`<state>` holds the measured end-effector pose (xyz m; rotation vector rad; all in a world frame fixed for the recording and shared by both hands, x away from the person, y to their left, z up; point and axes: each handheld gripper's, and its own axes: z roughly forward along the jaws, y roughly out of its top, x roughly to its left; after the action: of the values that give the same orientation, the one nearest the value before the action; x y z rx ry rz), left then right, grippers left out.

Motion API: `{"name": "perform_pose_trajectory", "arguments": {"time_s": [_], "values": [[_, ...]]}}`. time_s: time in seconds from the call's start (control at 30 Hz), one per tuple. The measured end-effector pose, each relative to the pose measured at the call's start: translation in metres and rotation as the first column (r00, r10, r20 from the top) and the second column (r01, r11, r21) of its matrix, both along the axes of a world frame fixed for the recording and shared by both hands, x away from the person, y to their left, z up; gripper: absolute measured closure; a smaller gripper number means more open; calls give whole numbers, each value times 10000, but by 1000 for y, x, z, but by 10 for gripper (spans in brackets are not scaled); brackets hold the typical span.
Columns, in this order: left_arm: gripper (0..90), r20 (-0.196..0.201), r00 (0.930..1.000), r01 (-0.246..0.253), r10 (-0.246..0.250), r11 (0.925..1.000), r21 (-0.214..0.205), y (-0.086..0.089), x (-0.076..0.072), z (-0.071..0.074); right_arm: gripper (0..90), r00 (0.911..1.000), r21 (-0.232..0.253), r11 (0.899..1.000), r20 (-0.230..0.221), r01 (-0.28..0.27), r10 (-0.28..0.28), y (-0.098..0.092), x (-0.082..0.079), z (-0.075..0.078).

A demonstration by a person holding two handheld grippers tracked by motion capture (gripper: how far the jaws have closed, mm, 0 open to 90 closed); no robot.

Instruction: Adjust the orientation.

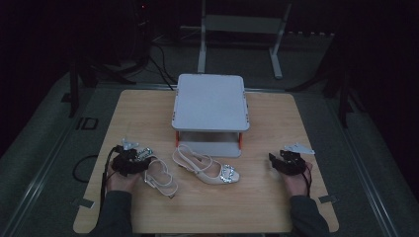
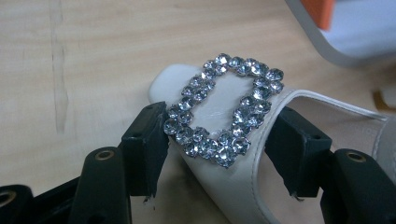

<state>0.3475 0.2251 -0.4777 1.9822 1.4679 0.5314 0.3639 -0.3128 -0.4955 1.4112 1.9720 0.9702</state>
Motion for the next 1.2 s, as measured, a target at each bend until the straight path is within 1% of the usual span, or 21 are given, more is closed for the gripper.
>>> {"name": "perform_pose_trajectory", "arguments": {"time_s": [0.07,0.1,0.13,0.23,0.33,0.43,0.47,0.5,0.53,0.6,0.63,0.67,0.73,0.77,0.8,0.83,0.87,0.97,1.0,1.03,1.2], "values": [[403,-82,10000,57,-56,10000,61,3,12,2,475,10000,10,10000,-6,10,-10,-1,0,0],[403,-82,10000,57,-56,10000,61,3,12,2,475,10000,12,10000,-15,14,-14,-1,0,0],[403,-215,9998,-30,32,10000,82,6,23,3,475,10000,14,10000,-30,19,-19,-1,0,-1],[402,-255,9995,-179,180,9998,25,10,37,3,475,10000,39,10000,-43,37,-36,-1,0,-1],[397,-348,9990,-278,277,9996,-45,13,47,4,475,10000,65,10000,-56,56,-56,-1,0,-1],[395,-400,9985,-366,363,9993,-64,14,48,4,475,10000,59,10000,-78,58,-58,-2,0,-1],[395,-434,9984,-377,373,9993,-76,15,48,5,475,10000,59,10000,-78,58,-58,-2,0,-1],[394,-336,9981,-510,507,9987,-66,14,43,6,475,10000,87,9999,-60,71,-71,-2,0,-1],[394,-336,9981,-510,507,9987,-66,14,43,6,475,9999,80,9999,-66,81,-81,-2,0,-1],[360,-236,9973,-707,702,9973,-179,16,37,10,475,9999,61,9999,-60,100,-100,-3,0,-1],[360,-37,9963,-855,854,9957,-345,19,29,15,475,9999,57,9999,-58,123,-123,-3,0,-1],[357,74,9956,-927,931,9948,-428,19,25,19,475,9999,63,9999,-59,129,-129,-3,0,-1],[355,235,9949,-967,978,9943,-445,20,16,27,475,9999,36,9999,-60,138,-138,-3,0,-1],[353,235,9949,-967,978,9943,-445,20,16,27,475,9999,36,9999,-60,138,-138,-3,0,-1],[352,342,9945,-972,988,9942,-461,19,12,31,475,9999,26,9999,-72,151,-151,-2,0,-1],[352,458,9939,-990,1006,9944,-361,16,4,38,474,9999,29,9999,-77,148,-148,-2,0,-1],[352,458,9939,-990,1006,9944,-361,16,4,38,474,9999,23,9999,-82,147,-147,-2,0,-1],[353,563,9937,-954,970,9950,-293,9,-7,47,474,9999,9,9999,-81,145,-145,-2,0,-1],[360,496,9939,-974,984,9950,-225,4,-13,49,473,9998,12,9999,-72,160,-160,-2,0,-1],[367,446,9937,-1018,1026,9946,-195,1,-16,50,473,9998,7,9999,-77,169,-169,-2,0,-1],[383,285,9935,-1085,1098,9932,-425,-7,-23,48,473,9997,34,9998,-102,219,-218,-3,0,-1]]}}
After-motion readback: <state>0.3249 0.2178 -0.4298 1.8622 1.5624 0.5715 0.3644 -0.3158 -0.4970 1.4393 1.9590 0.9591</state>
